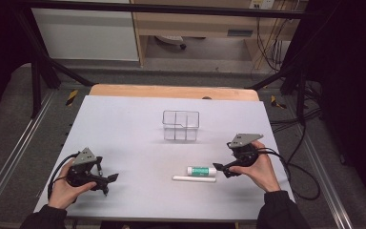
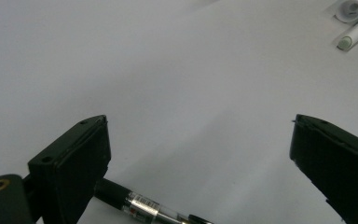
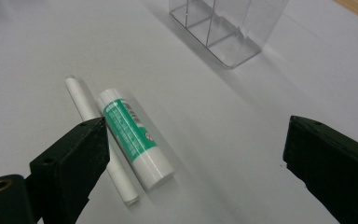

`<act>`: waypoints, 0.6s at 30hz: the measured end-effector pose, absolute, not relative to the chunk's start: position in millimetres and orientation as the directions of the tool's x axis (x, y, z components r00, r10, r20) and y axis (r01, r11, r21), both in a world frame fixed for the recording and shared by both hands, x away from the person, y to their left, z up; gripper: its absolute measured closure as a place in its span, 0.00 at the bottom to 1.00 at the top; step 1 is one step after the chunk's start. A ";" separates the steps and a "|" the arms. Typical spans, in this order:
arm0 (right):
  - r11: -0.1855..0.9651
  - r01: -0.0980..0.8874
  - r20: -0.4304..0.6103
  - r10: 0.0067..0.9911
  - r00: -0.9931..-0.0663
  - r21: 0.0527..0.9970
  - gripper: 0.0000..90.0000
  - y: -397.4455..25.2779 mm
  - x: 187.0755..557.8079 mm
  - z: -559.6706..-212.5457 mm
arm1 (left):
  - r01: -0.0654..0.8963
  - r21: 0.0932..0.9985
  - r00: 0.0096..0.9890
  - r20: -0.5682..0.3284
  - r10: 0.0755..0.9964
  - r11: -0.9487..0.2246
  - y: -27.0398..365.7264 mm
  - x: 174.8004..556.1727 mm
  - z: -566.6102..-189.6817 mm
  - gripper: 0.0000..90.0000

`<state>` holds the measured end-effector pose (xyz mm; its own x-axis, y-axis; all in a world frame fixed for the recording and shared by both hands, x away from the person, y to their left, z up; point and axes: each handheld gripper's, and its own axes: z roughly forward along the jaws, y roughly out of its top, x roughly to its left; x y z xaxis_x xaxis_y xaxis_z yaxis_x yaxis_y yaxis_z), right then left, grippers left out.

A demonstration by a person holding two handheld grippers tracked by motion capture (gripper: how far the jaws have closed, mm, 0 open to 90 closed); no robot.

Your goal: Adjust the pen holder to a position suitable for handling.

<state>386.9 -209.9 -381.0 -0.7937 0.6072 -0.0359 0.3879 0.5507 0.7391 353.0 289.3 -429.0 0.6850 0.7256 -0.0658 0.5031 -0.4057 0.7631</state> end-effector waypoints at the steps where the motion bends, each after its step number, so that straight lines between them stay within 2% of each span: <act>1: 0.551 0.388 -0.036 0.607 -0.794 0.739 0.08 -209.9 386.9 -381.0 | 0.504 0.763 0.684 -0.067 0.726 -0.405 289.5 353.2 -429.0 0.05; 18: 0.638 0.299 -0.121 0.529 -0.840 0.709 0.09 -162.7 407.5 -367.2 | 0.504 0.762 0.684 -0.065 0.727 -0.407 290.1 353.4 -429.4 0.05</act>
<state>407.5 -162.7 -367.2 -0.8401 0.5287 -0.1213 0.2994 0.6384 0.7091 353.4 290.1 -429.4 0.6838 0.7268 -0.0647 0.5042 -0.4066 0.7619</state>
